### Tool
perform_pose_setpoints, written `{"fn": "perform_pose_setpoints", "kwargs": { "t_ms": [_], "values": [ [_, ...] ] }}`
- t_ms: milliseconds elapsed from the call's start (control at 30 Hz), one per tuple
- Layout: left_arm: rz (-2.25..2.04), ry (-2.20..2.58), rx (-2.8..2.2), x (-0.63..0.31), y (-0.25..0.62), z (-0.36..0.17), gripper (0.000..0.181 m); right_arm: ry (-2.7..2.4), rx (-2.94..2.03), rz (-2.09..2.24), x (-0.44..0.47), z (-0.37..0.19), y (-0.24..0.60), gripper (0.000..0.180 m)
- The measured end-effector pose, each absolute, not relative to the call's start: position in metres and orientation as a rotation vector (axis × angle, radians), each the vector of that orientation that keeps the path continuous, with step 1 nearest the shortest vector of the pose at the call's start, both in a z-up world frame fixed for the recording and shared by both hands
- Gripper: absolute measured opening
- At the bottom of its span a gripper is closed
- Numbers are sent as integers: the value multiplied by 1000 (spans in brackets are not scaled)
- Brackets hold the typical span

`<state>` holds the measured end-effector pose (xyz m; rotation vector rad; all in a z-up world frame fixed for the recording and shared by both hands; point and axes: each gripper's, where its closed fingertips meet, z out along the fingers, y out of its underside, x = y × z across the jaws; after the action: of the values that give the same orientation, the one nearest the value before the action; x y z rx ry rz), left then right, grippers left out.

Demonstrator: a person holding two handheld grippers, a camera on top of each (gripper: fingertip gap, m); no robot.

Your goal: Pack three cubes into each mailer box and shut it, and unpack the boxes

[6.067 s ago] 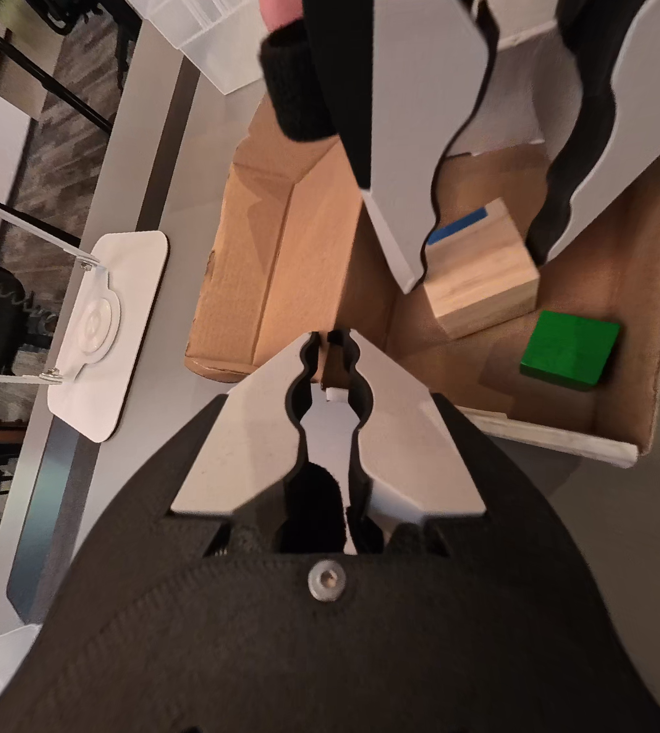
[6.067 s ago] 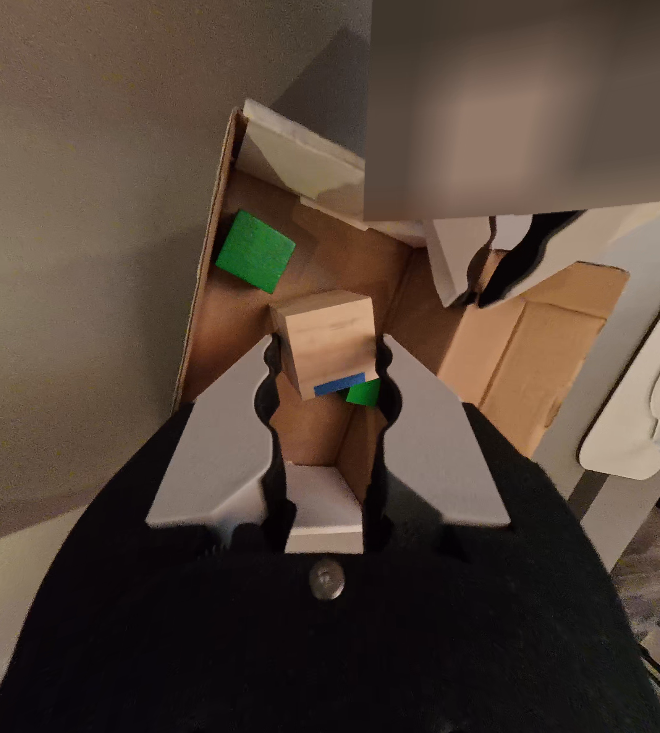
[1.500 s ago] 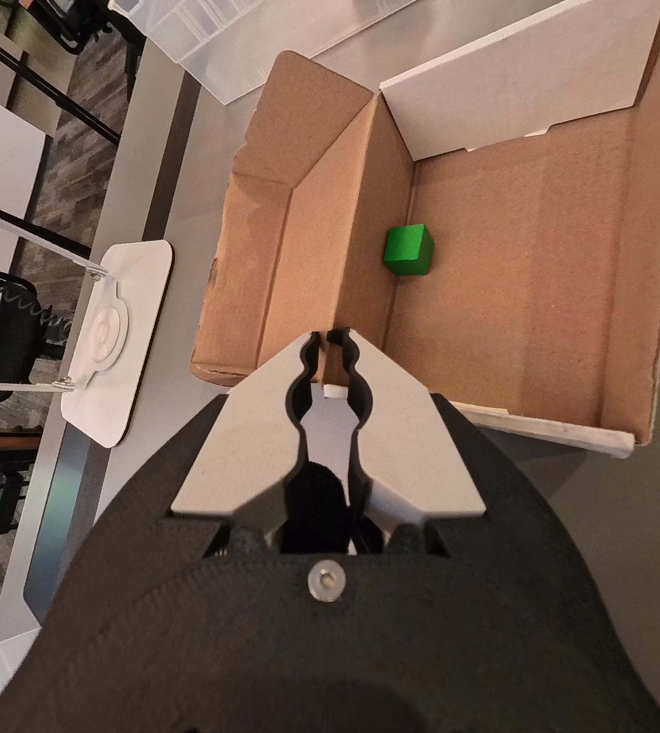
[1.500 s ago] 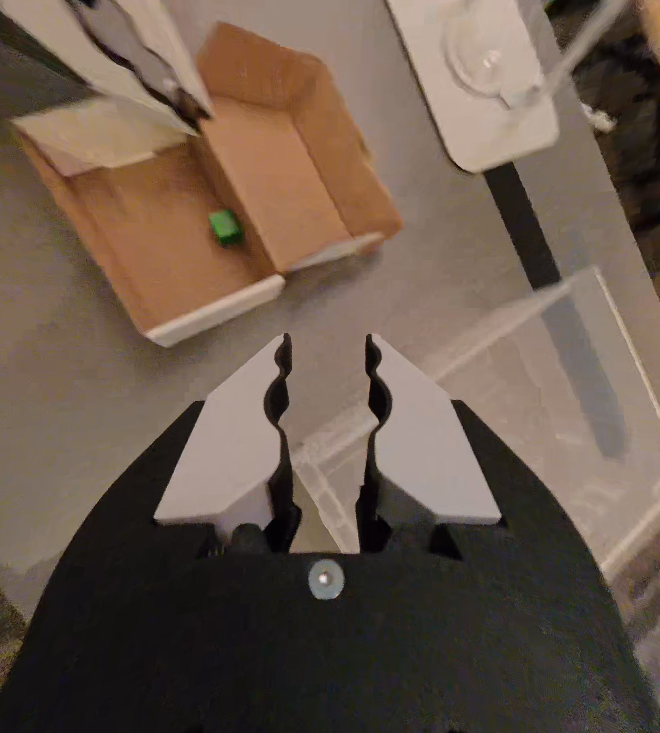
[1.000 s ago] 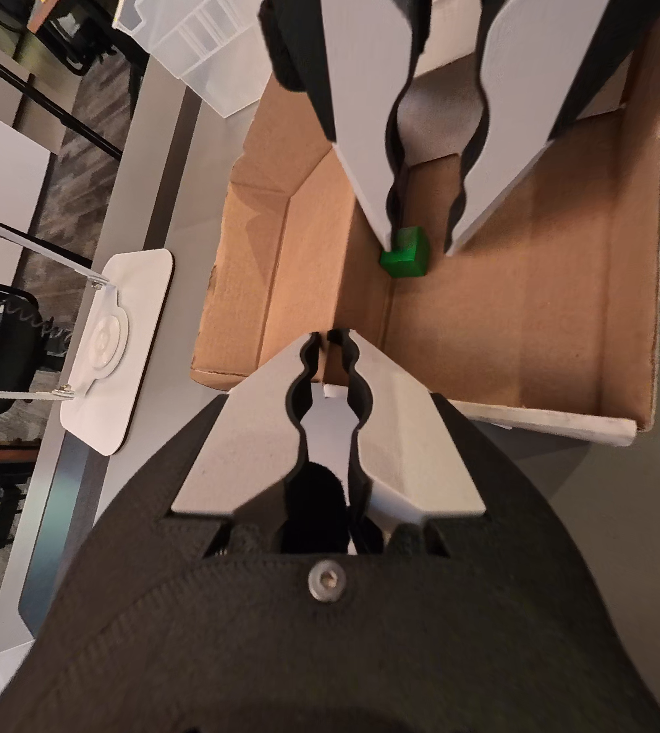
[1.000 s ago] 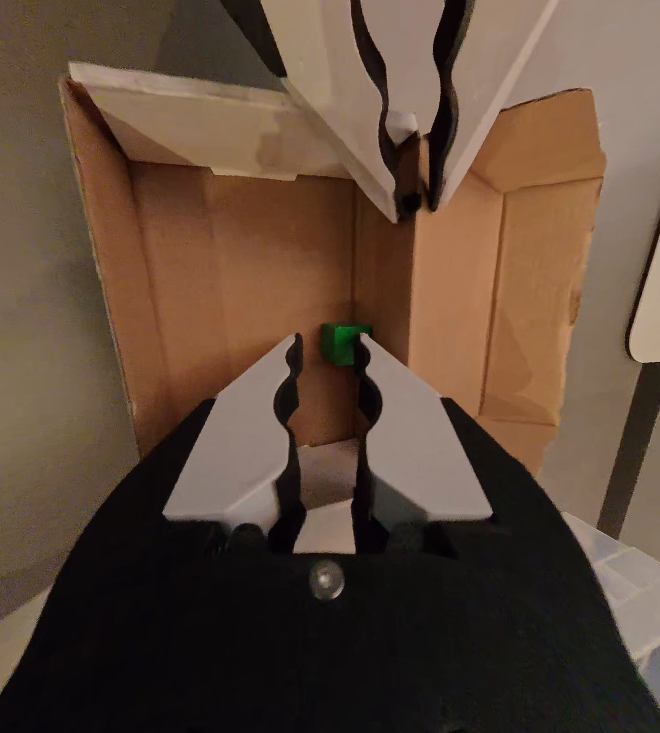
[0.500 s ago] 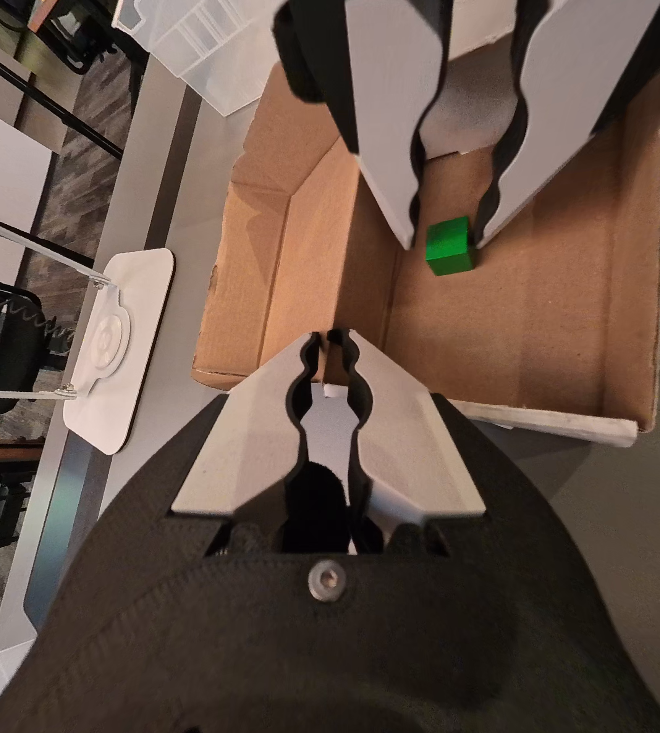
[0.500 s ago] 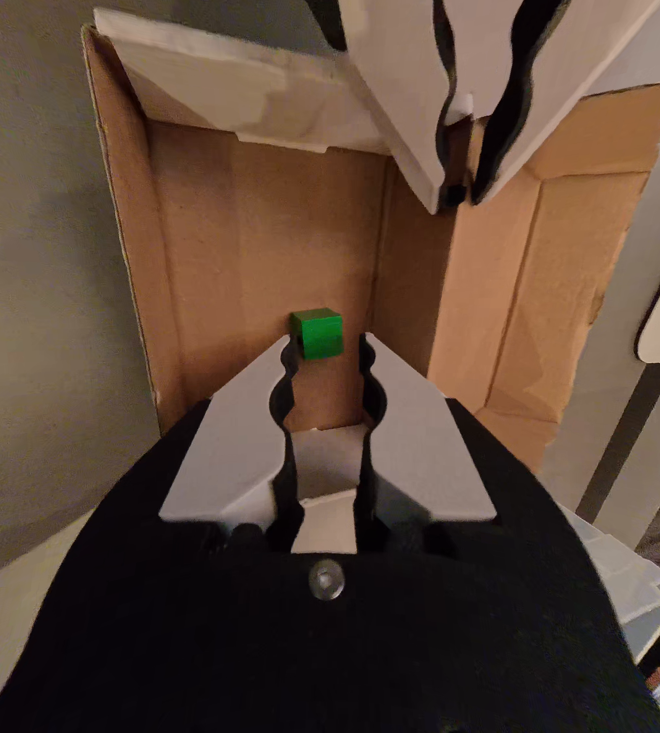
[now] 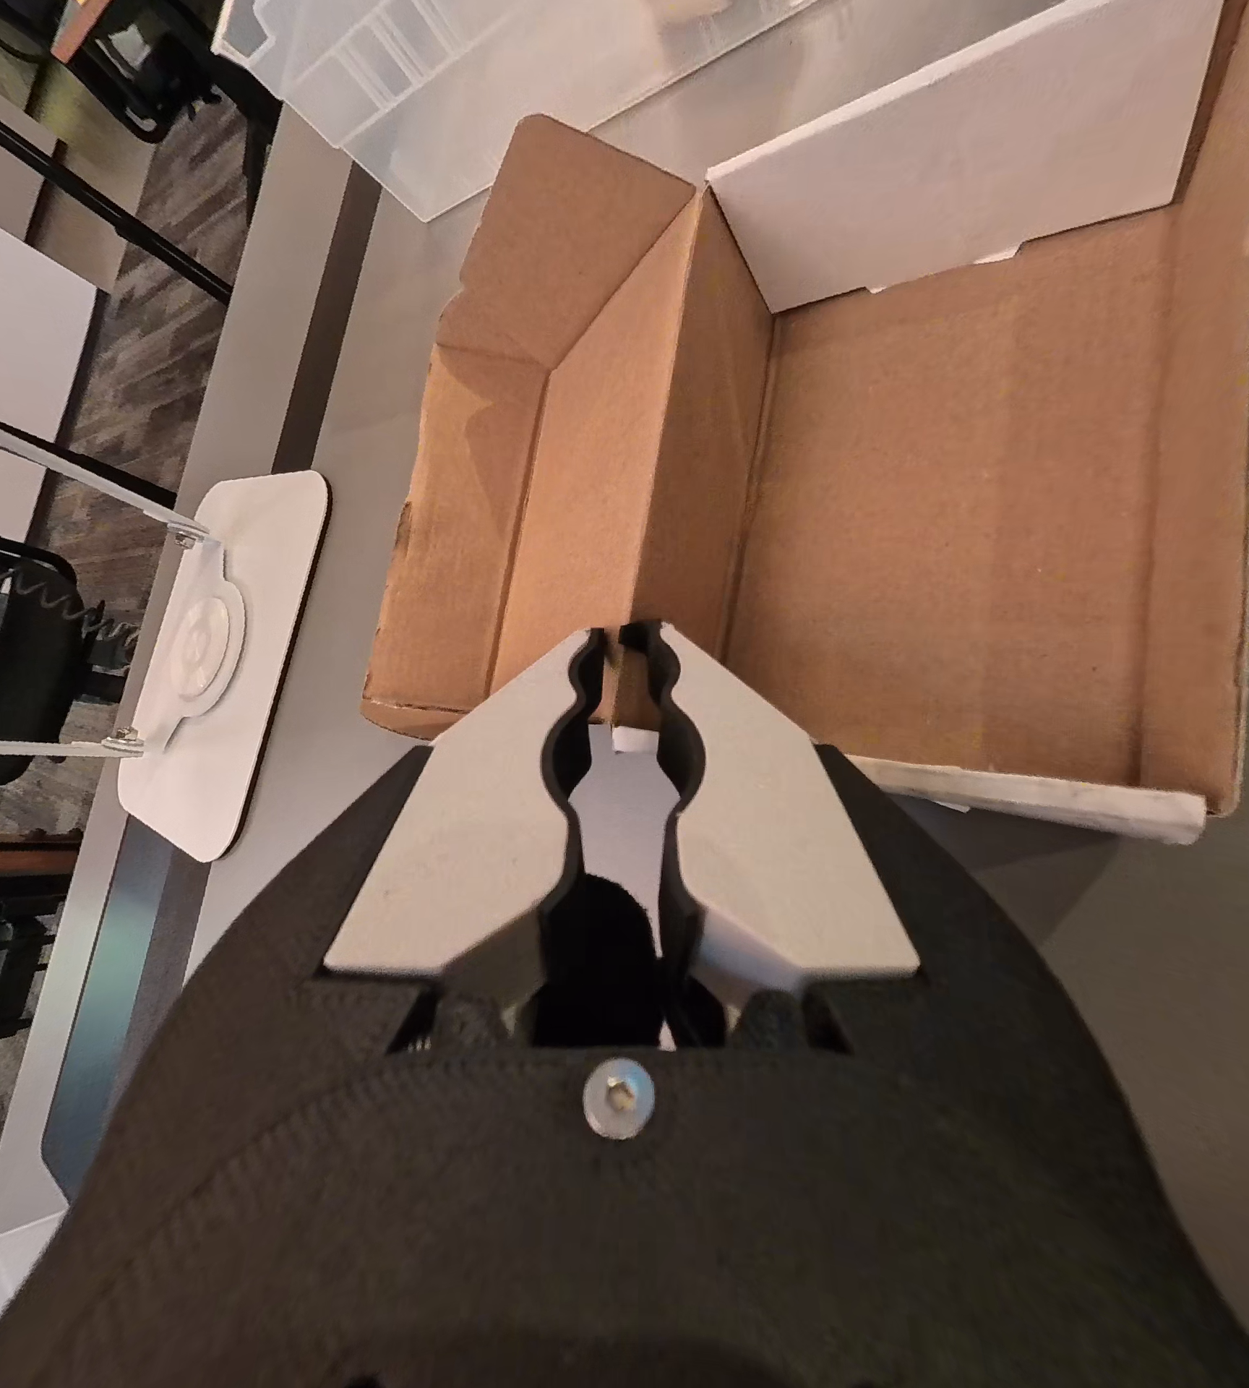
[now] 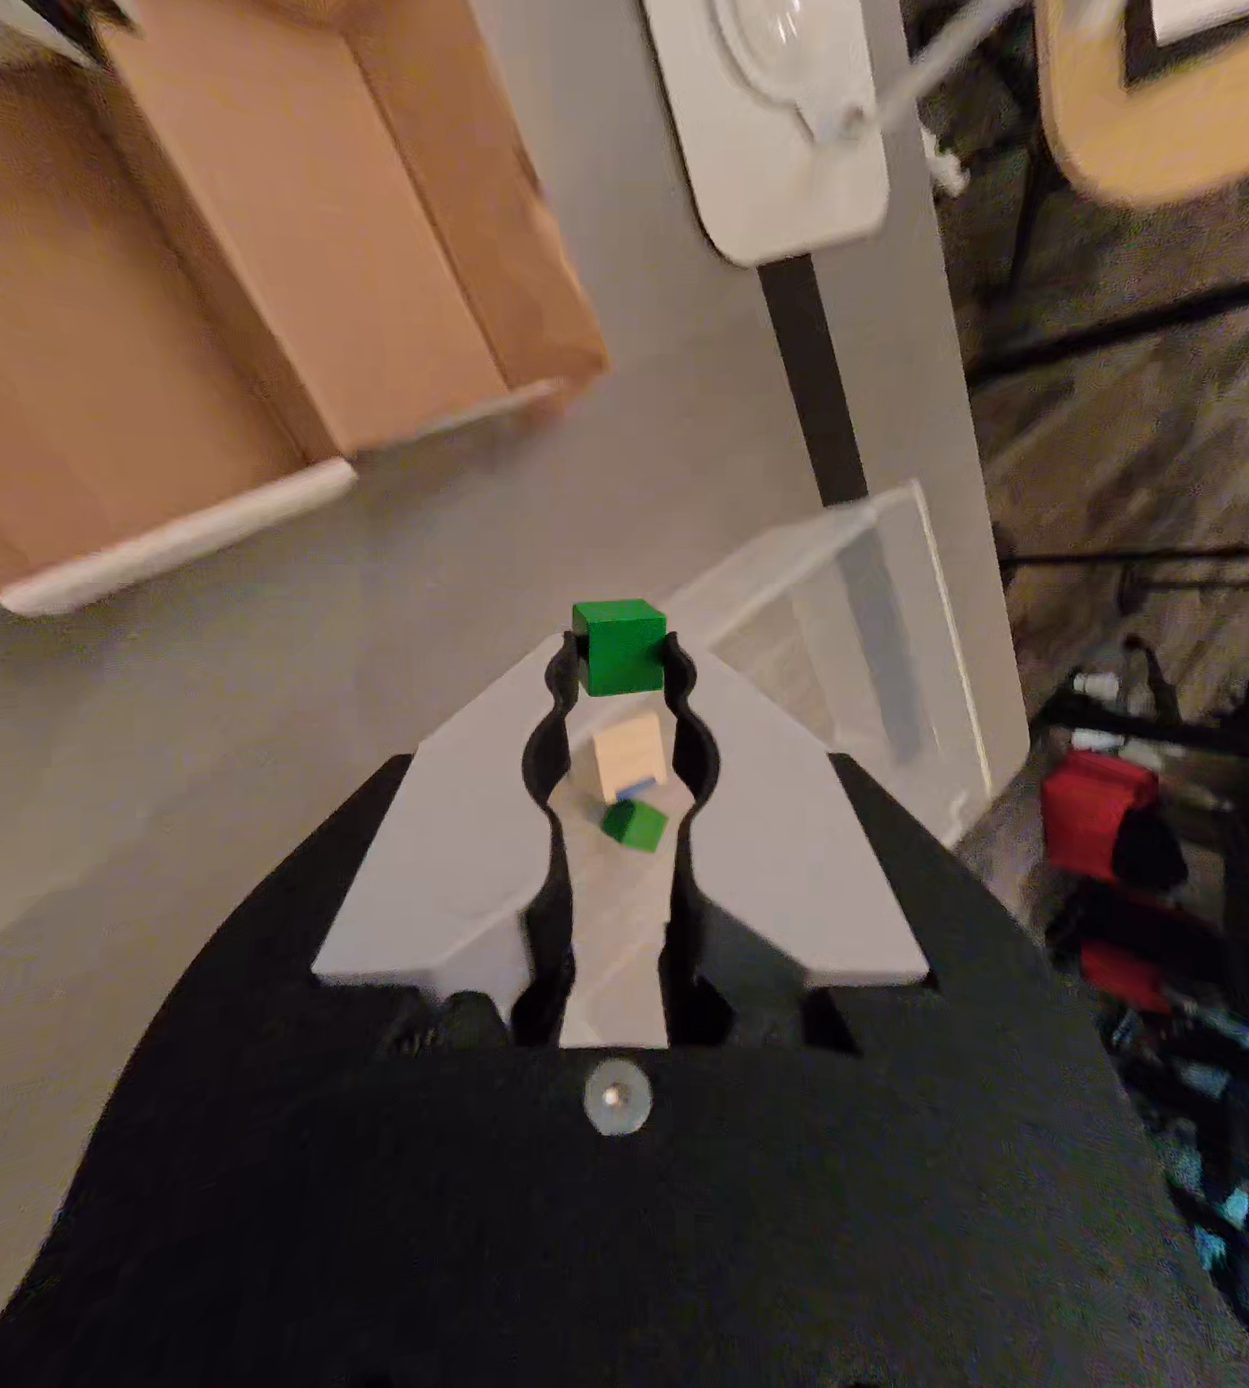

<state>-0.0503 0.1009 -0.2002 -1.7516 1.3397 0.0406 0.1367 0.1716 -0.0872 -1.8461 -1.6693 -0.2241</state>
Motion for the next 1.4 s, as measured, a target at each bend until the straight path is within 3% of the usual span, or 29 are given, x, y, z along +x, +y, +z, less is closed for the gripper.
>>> {"fn": "perform_pose_setpoints", "kwargs": {
  "t_ms": [100, 233, 433, 667, 867, 1067, 1100, 1133, 1400],
  "values": [
    [48, 1343, -1752, -50, 101, -200, 10, -1549, -2043, -385, 213, -95, 211, 20],
    [49, 1342, -1752, -50, 101, -200, 10, -1534, -2272, -462, 272, -146, 230, 20],
    [44, 1340, -1752, -51, 101, -200, 10, -1532, -2433, -597, 304, -206, 238, 20],
    [48, 1344, -1751, -51, 101, -200, 10, -1511, -2490, -605, 313, -231, 245, 23],
    [54, 1354, -1743, -51, 101, -200, 10, -1448, -2377, -660, 301, -193, 241, 38],
    [74, 1402, -1704, -50, 96, -200, 9, -1516, -2042, -275, 188, -134, 170, 32],
    [73, 1406, -1703, -50, 95, -200, 9, -1541, -2000, -195, 167, -131, 151, 19],
    [71, 1411, -1702, -49, 94, -200, 9, -1587, -1967, -110, 149, -131, 130, 27],
    [63, 1447, -1693, -49, 84, -201, 10, -1565, -1779, 144, 73, -119, 50, 27]
  ]
}}
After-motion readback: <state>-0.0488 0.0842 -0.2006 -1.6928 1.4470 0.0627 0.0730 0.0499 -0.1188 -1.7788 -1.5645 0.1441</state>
